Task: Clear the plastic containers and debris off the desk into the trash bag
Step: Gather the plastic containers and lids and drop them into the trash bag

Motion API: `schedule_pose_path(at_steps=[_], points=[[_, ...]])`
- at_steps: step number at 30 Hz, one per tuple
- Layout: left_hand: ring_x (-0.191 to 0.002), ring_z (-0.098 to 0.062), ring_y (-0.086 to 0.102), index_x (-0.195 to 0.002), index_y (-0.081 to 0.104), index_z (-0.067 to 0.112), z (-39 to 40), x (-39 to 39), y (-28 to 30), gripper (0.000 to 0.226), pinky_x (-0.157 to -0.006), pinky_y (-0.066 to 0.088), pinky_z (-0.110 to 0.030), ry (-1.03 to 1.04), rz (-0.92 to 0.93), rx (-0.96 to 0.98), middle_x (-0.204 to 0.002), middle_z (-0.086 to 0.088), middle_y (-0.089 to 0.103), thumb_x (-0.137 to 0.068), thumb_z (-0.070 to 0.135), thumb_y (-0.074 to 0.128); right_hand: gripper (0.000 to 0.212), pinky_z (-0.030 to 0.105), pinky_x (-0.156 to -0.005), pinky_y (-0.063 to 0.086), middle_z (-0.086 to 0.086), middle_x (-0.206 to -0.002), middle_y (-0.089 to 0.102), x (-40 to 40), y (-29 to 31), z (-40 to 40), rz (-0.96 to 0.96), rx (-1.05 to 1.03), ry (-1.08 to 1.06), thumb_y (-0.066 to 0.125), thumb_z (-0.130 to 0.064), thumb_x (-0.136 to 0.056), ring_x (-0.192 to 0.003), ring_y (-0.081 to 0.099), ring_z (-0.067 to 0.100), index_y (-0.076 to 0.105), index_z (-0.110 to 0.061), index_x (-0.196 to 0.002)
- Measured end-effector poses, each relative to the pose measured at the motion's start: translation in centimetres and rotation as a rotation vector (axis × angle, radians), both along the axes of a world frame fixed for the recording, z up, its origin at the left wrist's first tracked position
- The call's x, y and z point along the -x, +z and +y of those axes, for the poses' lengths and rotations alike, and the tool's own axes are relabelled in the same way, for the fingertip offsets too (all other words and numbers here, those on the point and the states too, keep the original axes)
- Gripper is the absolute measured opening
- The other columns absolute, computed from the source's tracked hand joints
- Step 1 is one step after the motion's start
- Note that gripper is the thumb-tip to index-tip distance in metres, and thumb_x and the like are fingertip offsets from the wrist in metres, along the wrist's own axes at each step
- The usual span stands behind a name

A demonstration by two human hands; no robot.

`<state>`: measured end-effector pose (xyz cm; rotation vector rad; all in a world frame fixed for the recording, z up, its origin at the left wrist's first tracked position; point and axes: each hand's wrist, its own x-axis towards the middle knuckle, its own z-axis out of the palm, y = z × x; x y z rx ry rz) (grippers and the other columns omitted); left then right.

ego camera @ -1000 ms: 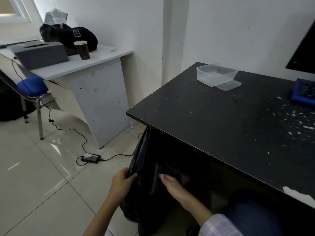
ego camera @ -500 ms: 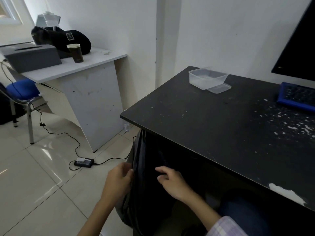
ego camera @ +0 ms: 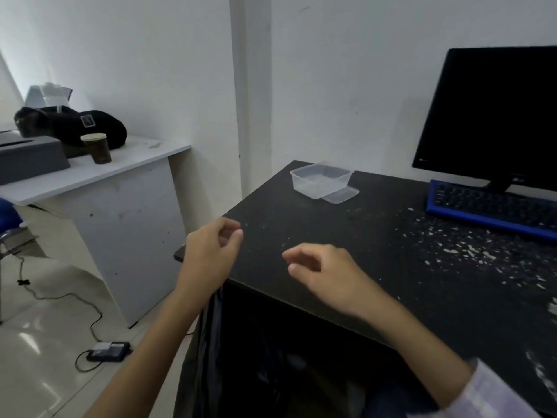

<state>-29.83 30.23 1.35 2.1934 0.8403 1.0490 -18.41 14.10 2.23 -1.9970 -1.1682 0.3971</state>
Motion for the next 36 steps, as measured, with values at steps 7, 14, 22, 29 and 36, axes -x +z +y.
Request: schedule_pose_path(at_steps=[7,14,22,29,36], points=[[-0.094,-0.026,0.065,-0.095,0.064,0.013,2.8,-11.3,1.8,0.011,-0.089,0.052,-0.043,-0.151,0.012,0.291,-0.097,-0.009,0.068,-0.088,0.018,0.056,0.019,0.031,-0.087,0.055,-0.004,-0.086,0.071,-11.3,3.2,2.6,-0.004,-0.026,-0.231,0.058,-0.013,-0.086,-0.090,0.067,0.011,0.071,-0.020,-0.098],[-0.069,-0.020,0.044,-0.068,0.050,0.011,4.6,-20.6,2.4,0.015,-0.065,0.042,-0.034,-0.150,0.050,0.430,-0.072,-0.011,0.047,-0.082,0.013,0.054,0.021,0.031,-0.081,0.054,0.006,-0.095,0.071,-22.5,3.2,6.2,0.001,-0.010,-0.447,0.050,-0.010,-0.084,-0.085,0.065,0.021,0.071,-0.010,-0.084],[-0.066,-0.014,0.046,-0.096,0.055,-0.001,7.4,-27.2,1.7,0.021,-0.060,0.044,-0.028,-0.074,0.027,0.596,-0.088,-0.008,0.049,-0.086,0.018,0.053,0.035,0.026,-0.045,0.021,-0.001,-0.054,0.034,-30.8,2.4,10.5,-0.046,0.096,-0.528,0.049,-0.009,-0.079,-0.052,0.030,0.015,0.030,-0.019,-0.052],[-0.082,-0.019,0.053,-0.112,0.056,-0.001,8.7,-29.3,0.6,0.035,-0.075,0.049,-0.034,-0.043,0.010,0.651,-0.104,-0.010,0.057,-0.085,0.021,0.057,0.031,0.027,-0.073,0.041,0.012,-0.113,0.053,-33.4,0.9,13.1,0.057,0.110,-0.472,0.043,-0.034,-0.090,-0.099,0.053,0.026,0.050,-0.010,-0.108],[-0.107,-0.025,0.055,-0.121,0.050,0.004,7.6,-29.0,1.9,0.046,-0.094,0.049,-0.043,-0.065,-0.061,0.672,-0.120,-0.011,0.055,-0.084,0.028,0.061,0.037,0.035,-0.078,0.043,0.014,-0.099,0.063,-32.5,1.5,11.9,0.036,0.006,-0.452,0.040,-0.033,-0.094,-0.093,0.057,0.029,0.059,-0.001,-0.097]])
